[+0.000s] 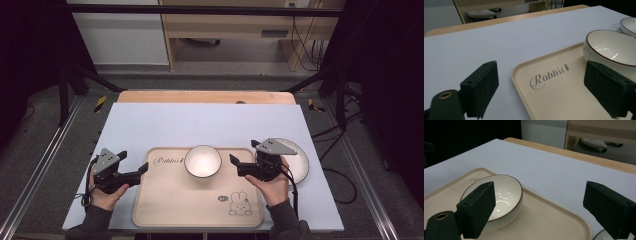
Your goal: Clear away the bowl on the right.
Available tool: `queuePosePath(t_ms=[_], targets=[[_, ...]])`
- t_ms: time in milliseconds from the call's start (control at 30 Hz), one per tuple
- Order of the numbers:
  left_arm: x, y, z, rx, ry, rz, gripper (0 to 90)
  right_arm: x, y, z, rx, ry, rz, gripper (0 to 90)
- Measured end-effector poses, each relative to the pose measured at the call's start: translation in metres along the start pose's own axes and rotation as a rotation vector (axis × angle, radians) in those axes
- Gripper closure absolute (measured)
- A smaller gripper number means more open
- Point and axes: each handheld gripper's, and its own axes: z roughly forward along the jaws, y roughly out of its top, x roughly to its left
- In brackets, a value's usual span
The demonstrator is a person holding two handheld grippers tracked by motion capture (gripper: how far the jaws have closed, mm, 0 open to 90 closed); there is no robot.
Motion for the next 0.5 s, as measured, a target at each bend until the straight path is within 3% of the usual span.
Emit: queuePosePath(t_ms=[333,500], targets=[[0.002,-0.002,0.000,0.000,0.002,-0.008,12.0,-0.013,-0.022,-0.018,-0.015,-0.035,-0.013,11.0],[0.002,-0.003,0.002,0.007,0.001,-0.007,12.1,-0.021,-0.030,-0.024,-0.017,-0.060,0.002,10.9]])
